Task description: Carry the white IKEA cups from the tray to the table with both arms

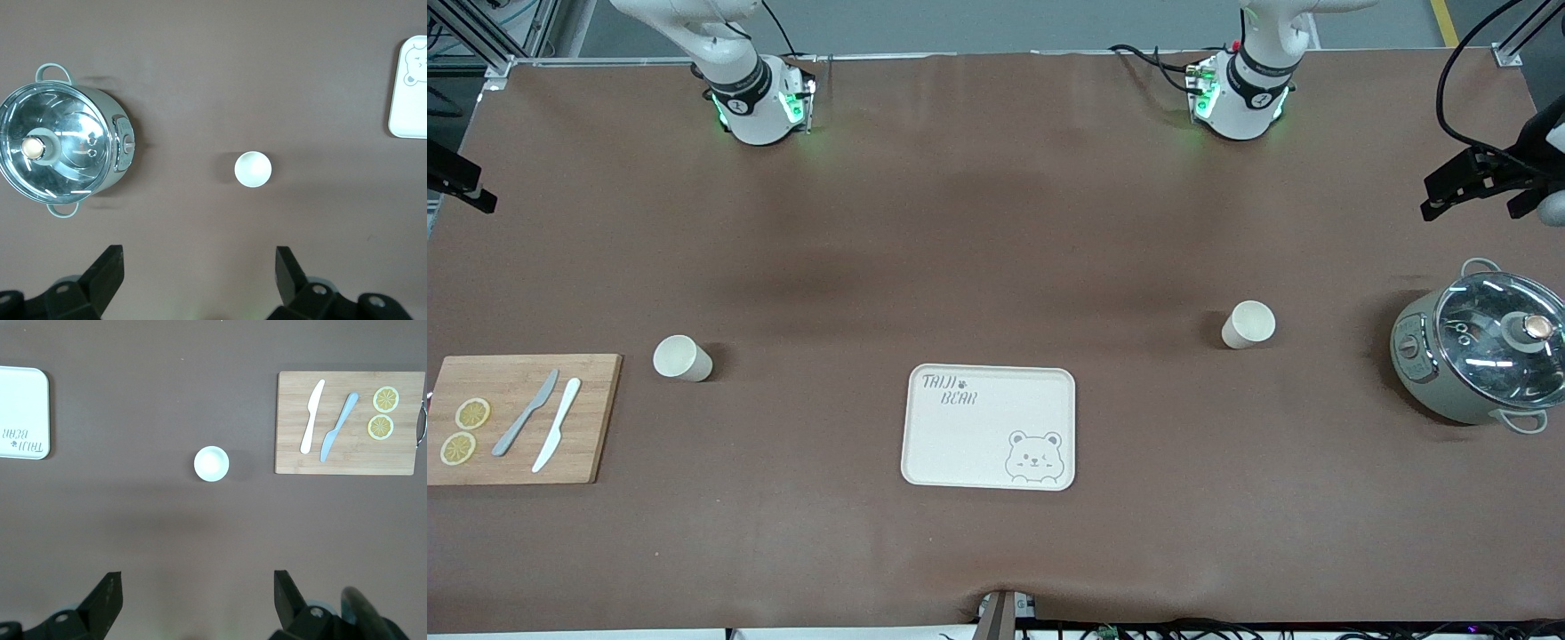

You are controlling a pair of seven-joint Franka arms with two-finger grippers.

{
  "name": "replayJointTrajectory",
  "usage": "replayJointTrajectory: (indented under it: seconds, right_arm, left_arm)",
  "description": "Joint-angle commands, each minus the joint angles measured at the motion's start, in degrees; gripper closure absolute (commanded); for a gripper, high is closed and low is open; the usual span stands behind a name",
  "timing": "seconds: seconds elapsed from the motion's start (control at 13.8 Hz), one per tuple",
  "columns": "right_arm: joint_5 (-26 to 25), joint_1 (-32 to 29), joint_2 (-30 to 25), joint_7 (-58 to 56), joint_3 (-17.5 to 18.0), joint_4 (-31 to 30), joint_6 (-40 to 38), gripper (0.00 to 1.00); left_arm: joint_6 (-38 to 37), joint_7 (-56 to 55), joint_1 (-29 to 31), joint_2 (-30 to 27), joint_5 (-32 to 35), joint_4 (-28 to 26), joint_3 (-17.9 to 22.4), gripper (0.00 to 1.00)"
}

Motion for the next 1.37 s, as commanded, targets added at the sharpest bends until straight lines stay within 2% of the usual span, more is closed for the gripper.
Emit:
replayJointTrajectory:
  seconds: [0.0, 0.65, 0.94, 1.3]
  right_arm:
    - [0.9, -0.8, -2.0, 1.1, 0.5, -1.9, 0.2, 0.0]
    - [0.4, -0.8, -2.0, 0.8, 0.5, -2.1, 0.4, 0.0]
    - [0.3, -0.8, -5.0, 0.9, 0.5, -6.8, 3.0, 0.0]
    - [-0.8, -0.5, -4.7, 0.7, 0.7, -6.2, 2.4, 0.0]
  left_arm:
    - [0.0, 1.3, -0.1, -0.2, -1.1, -0.2, 0.3, 0.0]
    - [2.0, 0.7, -0.2, 1.4, -1.1, 0.2, 0.3, 0.0]
    - [2.2, 0.7, -0.2, 1.5, -1.1, 0.2, 0.3, 0.0]
    - [2.8, 0.8, -0.3, 2.4, -3.1, 0.5, 0.3, 0.0]
